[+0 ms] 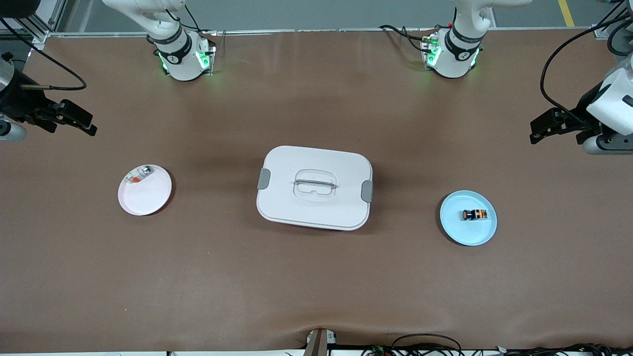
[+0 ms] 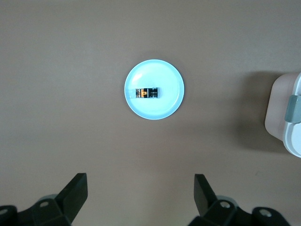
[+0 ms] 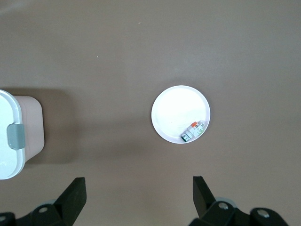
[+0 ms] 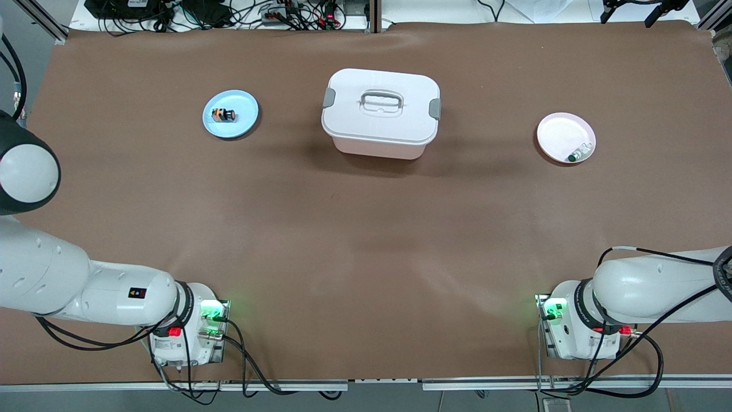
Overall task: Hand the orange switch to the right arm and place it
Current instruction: 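Move the left gripper down over the switch on the blue plate, then close the left gripper on the black-and-orange switch, then lift the switch with the left gripper and carry it over the box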
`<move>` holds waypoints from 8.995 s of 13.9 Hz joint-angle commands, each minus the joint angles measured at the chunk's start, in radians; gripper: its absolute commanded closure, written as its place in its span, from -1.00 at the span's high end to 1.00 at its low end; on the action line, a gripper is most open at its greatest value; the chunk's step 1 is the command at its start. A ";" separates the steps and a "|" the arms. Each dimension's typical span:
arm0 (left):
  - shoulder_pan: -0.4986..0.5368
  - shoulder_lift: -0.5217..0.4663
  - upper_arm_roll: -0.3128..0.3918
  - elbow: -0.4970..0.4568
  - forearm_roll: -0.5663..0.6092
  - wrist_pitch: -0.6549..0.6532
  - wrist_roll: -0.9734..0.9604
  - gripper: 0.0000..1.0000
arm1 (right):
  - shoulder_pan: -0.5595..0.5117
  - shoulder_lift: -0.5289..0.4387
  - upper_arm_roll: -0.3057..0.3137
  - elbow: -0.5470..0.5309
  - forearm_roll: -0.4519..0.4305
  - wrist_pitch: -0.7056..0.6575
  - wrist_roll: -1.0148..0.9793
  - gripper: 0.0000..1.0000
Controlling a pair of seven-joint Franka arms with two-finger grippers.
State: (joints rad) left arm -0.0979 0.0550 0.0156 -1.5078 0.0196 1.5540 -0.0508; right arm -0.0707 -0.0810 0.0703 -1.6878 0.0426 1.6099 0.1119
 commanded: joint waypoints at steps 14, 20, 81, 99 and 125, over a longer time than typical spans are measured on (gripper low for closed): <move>0.006 0.089 0.001 0.005 -0.016 0.021 0.005 1.00 | -0.026 -0.023 0.013 -0.019 0.019 -0.005 -0.012 1.00; 0.004 0.258 0.001 -0.003 -0.018 0.133 0.005 1.00 | -0.024 -0.025 0.013 -0.019 0.019 -0.005 -0.011 1.00; 0.029 0.635 0.009 -0.210 0.036 0.701 0.029 -0.71 | -0.026 -0.025 0.013 -0.023 0.020 -0.008 -0.005 1.00; 0.026 0.496 0.003 -0.103 0.014 0.421 0.011 -0.64 | -0.031 0.009 0.013 0.048 0.023 -0.079 -0.011 1.00; -0.012 0.281 -0.322 0.153 -0.204 0.236 -0.937 -0.51 | -0.038 0.237 0.019 0.080 0.127 -0.087 -0.008 1.00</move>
State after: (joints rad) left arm -0.1042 0.3372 -0.2974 -1.3643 -0.1724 1.7413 -0.9162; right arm -0.0923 0.1617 0.0766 -1.6182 0.0978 1.5358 0.1030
